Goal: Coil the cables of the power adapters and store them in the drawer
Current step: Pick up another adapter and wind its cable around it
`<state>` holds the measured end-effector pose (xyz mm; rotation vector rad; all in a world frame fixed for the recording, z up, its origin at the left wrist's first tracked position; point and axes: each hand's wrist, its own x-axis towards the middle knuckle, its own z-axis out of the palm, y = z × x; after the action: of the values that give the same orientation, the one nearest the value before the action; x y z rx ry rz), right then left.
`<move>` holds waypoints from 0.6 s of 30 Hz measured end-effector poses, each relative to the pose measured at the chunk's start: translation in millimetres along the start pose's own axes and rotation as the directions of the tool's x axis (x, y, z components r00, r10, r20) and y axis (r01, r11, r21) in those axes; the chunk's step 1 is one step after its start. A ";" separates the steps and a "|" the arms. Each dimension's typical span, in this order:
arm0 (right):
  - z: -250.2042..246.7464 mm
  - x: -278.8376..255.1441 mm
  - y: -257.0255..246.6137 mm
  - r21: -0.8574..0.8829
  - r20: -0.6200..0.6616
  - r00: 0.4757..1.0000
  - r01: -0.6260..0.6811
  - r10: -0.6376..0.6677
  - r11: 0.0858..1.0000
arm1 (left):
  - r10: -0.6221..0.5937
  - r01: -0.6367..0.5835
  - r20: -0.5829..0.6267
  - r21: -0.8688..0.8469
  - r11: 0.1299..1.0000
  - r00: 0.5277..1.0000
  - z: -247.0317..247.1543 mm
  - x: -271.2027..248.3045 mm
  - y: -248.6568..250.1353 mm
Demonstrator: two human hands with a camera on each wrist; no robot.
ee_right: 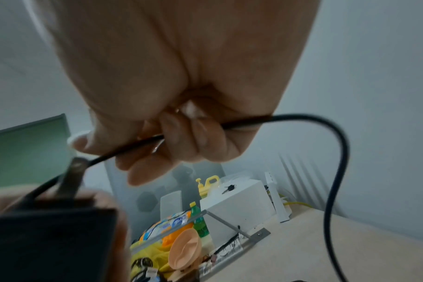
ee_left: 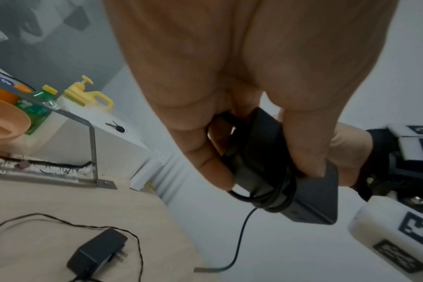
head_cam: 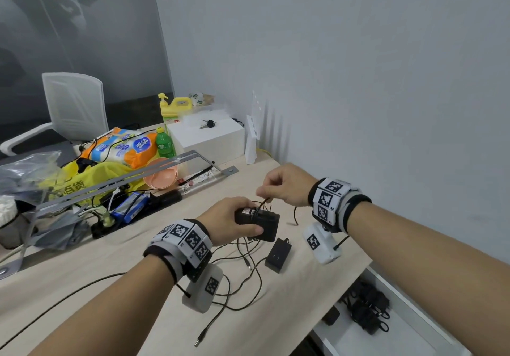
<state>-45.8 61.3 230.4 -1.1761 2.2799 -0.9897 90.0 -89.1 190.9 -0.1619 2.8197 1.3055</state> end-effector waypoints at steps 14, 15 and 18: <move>41.8 -9.6 21.0 0.110 -0.061 0.980 -0.180 0.187 0.978 | -0.205 -0.138 -0.379 -0.704 0.696 0.902 1.3 9.1 1.7; 45.2 -10.6 19.5 0.064 -0.062 0.984 -0.166 0.170 0.984 | -0.230 -0.145 -0.411 -0.702 0.697 0.882 1.3 9.9 2.8; 52.0 -15.2 14.1 -0.100 -0.063 0.992 -0.113 0.107 0.989 | -0.279 -0.087 -0.460 -0.628 0.773 0.843 -0.7 12.0 -1.2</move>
<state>-13.0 58.0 185.2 -1.0620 2.4388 -0.8844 78.2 -91.4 189.6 -0.7994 2.5134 2.4612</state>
